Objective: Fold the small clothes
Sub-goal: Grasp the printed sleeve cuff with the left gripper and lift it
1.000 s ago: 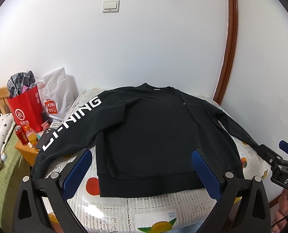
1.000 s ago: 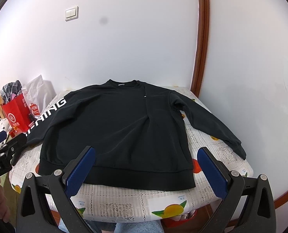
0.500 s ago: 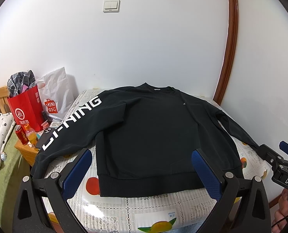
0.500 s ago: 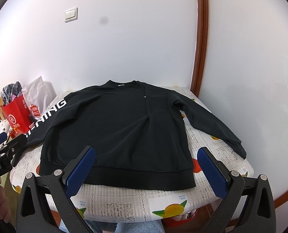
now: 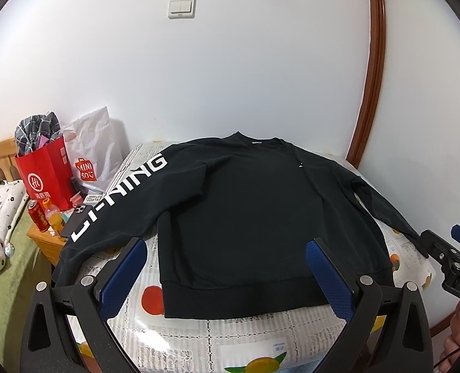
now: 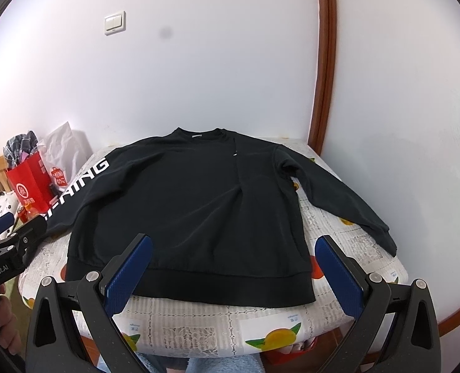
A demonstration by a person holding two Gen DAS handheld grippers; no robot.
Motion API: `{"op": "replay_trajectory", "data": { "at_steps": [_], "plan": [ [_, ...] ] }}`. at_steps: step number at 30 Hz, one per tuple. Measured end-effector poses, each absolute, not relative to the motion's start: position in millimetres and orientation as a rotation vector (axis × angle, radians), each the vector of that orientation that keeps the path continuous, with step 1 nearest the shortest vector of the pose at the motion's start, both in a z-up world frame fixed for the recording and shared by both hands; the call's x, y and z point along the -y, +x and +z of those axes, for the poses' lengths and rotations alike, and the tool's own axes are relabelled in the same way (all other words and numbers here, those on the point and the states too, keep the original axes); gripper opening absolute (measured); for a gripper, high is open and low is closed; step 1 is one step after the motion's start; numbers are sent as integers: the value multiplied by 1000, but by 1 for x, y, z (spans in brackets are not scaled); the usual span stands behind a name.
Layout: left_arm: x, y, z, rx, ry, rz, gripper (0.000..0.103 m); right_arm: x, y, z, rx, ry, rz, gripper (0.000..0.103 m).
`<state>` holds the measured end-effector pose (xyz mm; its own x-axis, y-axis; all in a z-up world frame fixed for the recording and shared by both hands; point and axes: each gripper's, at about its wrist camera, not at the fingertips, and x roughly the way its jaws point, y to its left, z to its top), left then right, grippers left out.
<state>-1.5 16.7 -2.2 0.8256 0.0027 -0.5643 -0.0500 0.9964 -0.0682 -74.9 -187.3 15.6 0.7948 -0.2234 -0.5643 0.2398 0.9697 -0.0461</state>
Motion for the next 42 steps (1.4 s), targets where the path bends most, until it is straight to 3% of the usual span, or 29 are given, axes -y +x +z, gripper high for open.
{"op": "replay_trajectory", "data": {
  "at_steps": [15,28,36,38,42],
  "plan": [
    [-50,24,-14,-627,-185,-1,103,193,-43,19,-629,-11,-265,103],
    [-135,63,-96,-764,-335,114,102,223,17,-49,-735,-59,-348,102],
    [-188,70,-143,-719,-565,145,90,242,46,-101,-831,-30,-344,102],
    [-196,75,-151,-720,-606,157,79,241,53,-110,-854,-55,-356,102],
    [-214,88,-165,-701,-716,179,68,244,70,-119,-882,-69,-364,102]
  ]
}}
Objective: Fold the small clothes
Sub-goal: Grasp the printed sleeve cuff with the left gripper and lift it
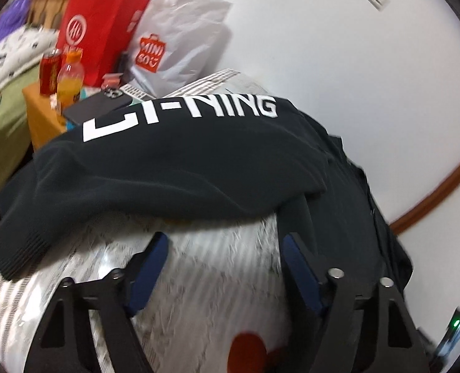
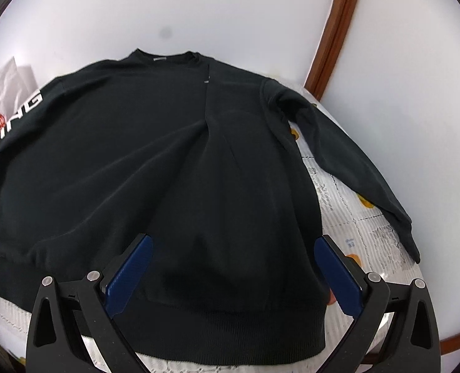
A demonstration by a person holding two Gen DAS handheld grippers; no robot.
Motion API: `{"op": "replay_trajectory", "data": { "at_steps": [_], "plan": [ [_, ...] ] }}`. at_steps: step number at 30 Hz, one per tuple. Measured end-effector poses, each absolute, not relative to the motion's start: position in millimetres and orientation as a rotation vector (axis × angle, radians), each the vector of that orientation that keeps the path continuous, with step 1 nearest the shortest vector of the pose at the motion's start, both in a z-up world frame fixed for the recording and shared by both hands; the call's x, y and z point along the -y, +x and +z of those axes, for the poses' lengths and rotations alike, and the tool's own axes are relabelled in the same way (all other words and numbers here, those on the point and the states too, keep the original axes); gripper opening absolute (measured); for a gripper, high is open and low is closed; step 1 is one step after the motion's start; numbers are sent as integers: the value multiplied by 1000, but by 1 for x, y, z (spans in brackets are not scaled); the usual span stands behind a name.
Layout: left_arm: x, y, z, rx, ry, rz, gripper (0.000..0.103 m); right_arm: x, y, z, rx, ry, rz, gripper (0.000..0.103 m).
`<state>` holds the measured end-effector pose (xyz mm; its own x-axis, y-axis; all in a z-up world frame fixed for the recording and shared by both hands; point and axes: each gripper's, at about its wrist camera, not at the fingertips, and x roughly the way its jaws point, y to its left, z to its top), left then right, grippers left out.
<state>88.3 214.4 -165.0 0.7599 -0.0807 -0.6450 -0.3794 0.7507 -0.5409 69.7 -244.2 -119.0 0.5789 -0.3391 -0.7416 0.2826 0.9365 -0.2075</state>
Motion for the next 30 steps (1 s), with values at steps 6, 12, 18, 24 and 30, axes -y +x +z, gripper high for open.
{"op": "replay_trajectory", "data": {
  "at_steps": [6,12,18,24,30],
  "plan": [
    [-230,114,-167,-686,-725,286,38,256,87,-116,-868,-90,-381,102],
    [-233,138,-145,-665,-623,366,10,274,97,-107,-826,-140,-389,102],
    [-196,172,-83,-576,-446,318,6,303,107,-100,-789,-131,-388,102],
    [-124,223,-40,-528,-313,201,6,323,113,-81,-721,-111,-348,101],
    [-35,282,-23,-546,-209,40,6,343,120,-84,-717,-82,-316,101]
  ]
}}
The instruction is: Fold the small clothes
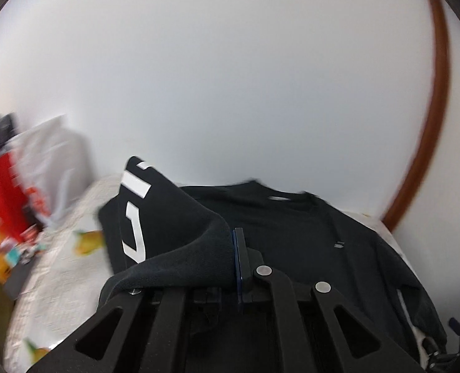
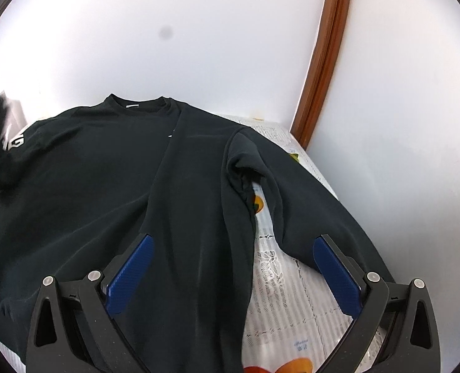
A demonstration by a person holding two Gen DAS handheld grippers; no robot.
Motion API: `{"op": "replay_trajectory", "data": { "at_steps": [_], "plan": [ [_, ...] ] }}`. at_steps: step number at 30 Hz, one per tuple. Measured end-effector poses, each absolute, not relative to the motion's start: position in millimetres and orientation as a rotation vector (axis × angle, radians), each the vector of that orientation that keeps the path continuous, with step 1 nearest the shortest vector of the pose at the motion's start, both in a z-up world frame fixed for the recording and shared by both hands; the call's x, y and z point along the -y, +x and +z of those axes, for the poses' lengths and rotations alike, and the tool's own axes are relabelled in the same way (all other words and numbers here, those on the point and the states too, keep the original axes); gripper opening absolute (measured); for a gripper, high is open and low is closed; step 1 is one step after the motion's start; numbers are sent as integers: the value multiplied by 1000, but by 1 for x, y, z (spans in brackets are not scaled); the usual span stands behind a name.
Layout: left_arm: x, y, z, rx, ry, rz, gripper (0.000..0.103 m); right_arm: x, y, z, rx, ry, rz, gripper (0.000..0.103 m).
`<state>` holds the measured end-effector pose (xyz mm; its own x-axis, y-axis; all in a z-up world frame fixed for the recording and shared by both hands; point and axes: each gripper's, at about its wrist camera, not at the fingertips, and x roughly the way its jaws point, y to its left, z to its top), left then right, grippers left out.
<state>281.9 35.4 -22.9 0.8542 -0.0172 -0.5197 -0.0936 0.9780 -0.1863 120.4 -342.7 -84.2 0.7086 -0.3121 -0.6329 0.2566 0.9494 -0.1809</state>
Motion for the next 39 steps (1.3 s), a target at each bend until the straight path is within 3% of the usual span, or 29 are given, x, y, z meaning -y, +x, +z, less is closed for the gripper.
{"op": "replay_trajectory", "data": {
  "at_steps": [7,16,18,20,23,26,29,33,39],
  "plan": [
    [53,332,-43,-637,-142,-97,6,363,116,-109,-741,-97,-300,101],
    [88,350,-71,-741,-151,-116,7,386,101,-125,-766,-53,-304,101],
    [92,345,-69,-766,-146,-126,15,386,97,-125,-772,-53,-309,101],
    [96,334,-61,-767,-136,-154,41,383,96,-122,-773,-58,-315,101],
    [97,307,-39,-712,-134,-205,63,372,92,-112,-756,-71,-307,101],
    [88,275,-15,-654,-110,-235,71,354,90,-97,-733,-96,-294,101],
    [69,248,-3,-635,-93,-220,73,335,93,-84,-719,-103,-266,98],
    [26,225,-5,-648,-96,-141,76,302,111,-71,-724,-84,-193,76],
    [-54,192,-51,-759,-112,45,76,229,162,-68,-727,-108,-8,78]
  ]
}}
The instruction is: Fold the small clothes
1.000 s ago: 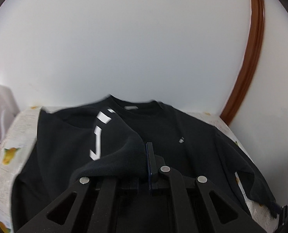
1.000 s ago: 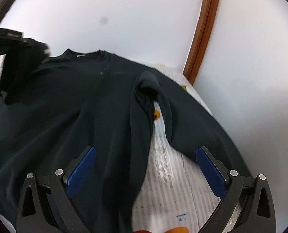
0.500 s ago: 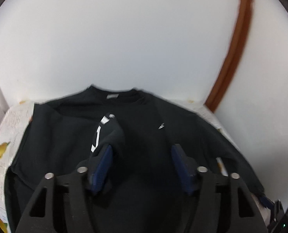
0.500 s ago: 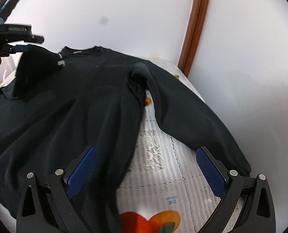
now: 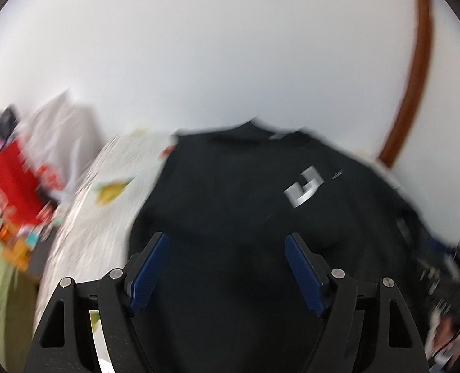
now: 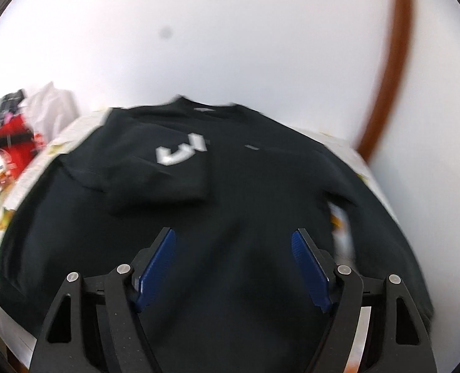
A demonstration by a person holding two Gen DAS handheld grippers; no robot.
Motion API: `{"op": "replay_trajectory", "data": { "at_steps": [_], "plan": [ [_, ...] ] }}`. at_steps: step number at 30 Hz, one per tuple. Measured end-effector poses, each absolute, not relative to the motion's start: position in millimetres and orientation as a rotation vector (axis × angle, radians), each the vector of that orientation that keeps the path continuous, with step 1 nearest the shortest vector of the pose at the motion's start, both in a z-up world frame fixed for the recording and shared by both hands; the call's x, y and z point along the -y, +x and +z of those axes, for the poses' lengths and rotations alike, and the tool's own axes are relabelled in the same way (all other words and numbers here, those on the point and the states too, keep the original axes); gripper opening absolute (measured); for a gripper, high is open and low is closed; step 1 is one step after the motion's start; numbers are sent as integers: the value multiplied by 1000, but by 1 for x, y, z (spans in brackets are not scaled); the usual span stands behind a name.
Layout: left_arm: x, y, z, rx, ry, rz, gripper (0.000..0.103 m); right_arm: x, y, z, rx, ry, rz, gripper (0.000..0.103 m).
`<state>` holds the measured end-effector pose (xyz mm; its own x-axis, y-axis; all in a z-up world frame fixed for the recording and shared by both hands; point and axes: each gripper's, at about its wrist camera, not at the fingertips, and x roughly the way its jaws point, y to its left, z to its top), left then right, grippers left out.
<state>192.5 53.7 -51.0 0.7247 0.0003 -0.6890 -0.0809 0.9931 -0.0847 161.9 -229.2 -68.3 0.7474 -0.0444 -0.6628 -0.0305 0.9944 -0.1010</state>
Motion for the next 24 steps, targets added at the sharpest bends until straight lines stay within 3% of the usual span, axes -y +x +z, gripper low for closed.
{"op": "replay_trajectory", "data": {
  "at_steps": [7,15,17,18,20,21,24],
  "plan": [
    [-102,168,-134,-922,-98,84,76,146,256,-110,-862,-133,144,83],
    [-100,168,-166,-942,-27,91,76,95,310,-156,-914,-195,78,83],
    [-104,170,-167,-932,-50,94,76,99,314,-160,-900,-180,51,73],
    [-105,169,-167,-933,-63,94,76,101,315,-158,-893,-173,49,62],
    [-107,169,-167,-927,-76,100,80,105,317,-150,-870,-176,89,34],
    [-104,167,-167,-921,-74,106,81,108,316,-144,-863,-179,124,6],
    [-100,162,-168,-903,-59,114,81,130,313,-121,-841,-124,195,5]
  ]
}}
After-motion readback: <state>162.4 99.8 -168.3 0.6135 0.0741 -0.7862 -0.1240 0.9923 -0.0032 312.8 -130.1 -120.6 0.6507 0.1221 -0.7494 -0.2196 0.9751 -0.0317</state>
